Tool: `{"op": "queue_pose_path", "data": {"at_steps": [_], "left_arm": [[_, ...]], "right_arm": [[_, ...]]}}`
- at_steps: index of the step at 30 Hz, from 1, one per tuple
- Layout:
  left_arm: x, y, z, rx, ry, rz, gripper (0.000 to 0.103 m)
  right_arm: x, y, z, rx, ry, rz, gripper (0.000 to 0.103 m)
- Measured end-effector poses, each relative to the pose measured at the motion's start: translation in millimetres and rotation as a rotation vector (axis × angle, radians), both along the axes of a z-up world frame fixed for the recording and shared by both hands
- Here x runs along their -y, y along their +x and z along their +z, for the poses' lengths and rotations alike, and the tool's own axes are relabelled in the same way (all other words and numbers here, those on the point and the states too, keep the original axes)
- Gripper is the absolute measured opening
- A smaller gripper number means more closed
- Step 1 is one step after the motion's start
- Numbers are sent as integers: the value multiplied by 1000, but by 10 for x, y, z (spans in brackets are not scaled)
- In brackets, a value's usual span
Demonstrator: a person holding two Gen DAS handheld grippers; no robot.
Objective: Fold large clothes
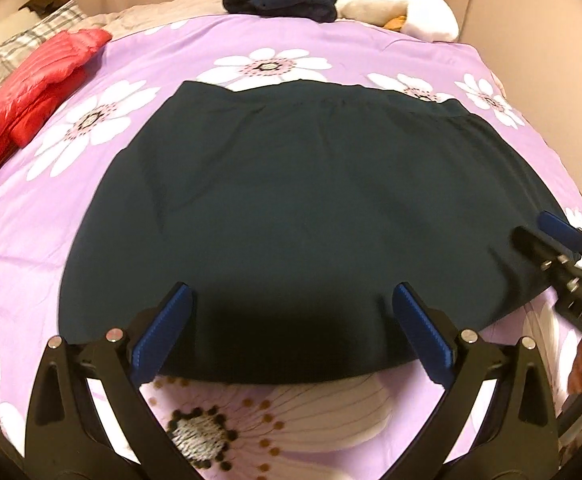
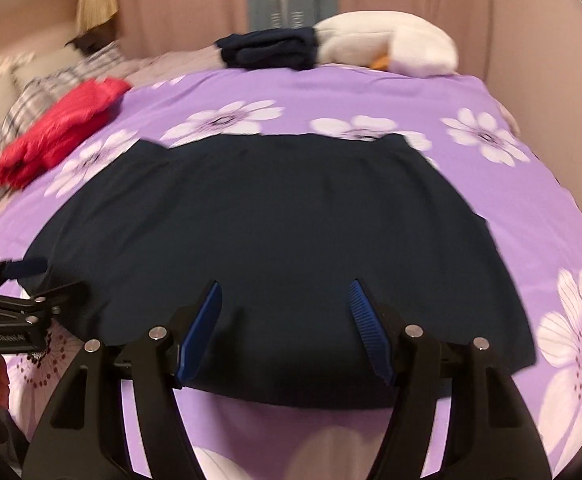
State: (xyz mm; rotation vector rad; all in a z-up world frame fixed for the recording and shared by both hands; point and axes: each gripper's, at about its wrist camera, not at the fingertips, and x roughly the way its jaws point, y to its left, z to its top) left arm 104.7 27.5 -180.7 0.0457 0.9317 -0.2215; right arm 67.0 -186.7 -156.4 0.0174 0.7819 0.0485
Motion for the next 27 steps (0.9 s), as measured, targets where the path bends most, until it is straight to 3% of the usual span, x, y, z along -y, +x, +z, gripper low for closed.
{"op": "queue_pose_path", "data": {"at_steps": [7, 27], "left_arm": [[166, 49, -255, -15, 95, -31, 101], [65, 13, -267, -25, 72, -41, 101]], "right_arm": [[-260, 160, -307, -94, -45, 50, 68], [-40, 4, -303, -75, -26, -3, 68]]}}
